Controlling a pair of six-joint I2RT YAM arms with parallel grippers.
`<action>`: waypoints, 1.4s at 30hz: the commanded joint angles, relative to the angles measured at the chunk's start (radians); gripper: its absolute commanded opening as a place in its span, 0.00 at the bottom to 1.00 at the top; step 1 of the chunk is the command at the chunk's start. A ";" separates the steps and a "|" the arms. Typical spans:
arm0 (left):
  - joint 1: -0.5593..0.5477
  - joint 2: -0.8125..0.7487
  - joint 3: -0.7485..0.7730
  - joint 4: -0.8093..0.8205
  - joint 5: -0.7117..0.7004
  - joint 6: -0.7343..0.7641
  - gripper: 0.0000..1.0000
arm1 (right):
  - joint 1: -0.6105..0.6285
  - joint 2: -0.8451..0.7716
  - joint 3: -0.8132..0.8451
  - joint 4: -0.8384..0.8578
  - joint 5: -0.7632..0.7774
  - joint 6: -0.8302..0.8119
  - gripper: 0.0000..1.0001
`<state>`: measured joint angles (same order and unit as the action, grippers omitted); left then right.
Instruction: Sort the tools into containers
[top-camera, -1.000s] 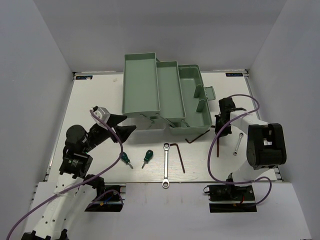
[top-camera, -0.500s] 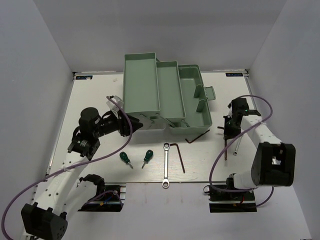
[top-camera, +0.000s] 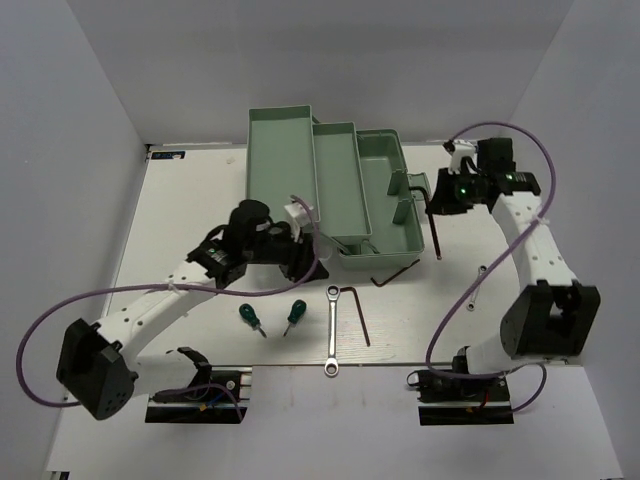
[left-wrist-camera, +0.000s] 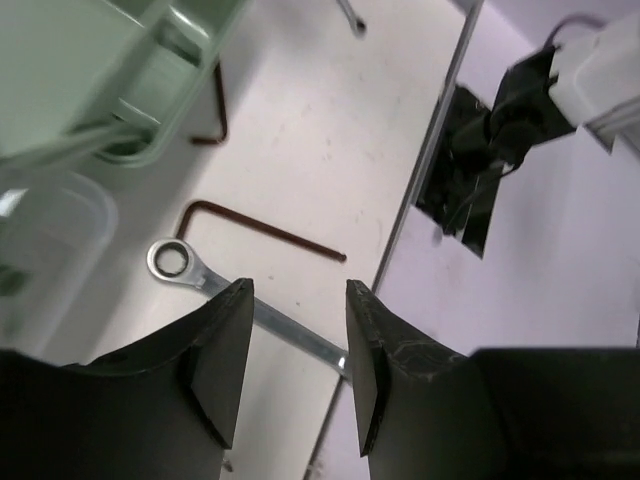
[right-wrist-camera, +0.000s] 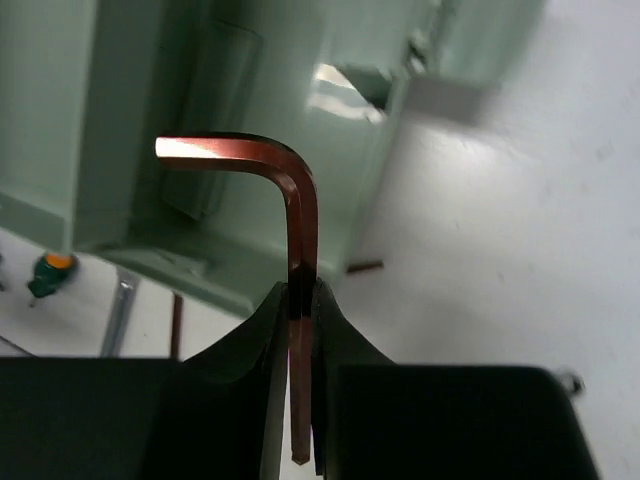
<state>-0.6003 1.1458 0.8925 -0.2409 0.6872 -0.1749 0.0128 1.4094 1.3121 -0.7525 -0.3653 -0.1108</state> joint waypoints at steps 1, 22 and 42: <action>-0.108 0.035 0.069 -0.069 -0.118 0.023 0.53 | 0.055 0.137 0.146 0.051 -0.127 0.058 0.00; -0.533 0.498 0.309 -0.209 -0.896 -0.435 0.75 | 0.133 0.324 0.316 0.091 -0.033 0.138 0.56; -0.650 0.775 0.505 -0.419 -1.086 -0.679 0.50 | -0.059 -0.049 -0.163 0.208 -0.129 0.137 0.56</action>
<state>-1.2293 1.9514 1.3575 -0.6220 -0.3344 -0.8047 -0.0189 1.4010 1.1732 -0.5919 -0.4374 0.0410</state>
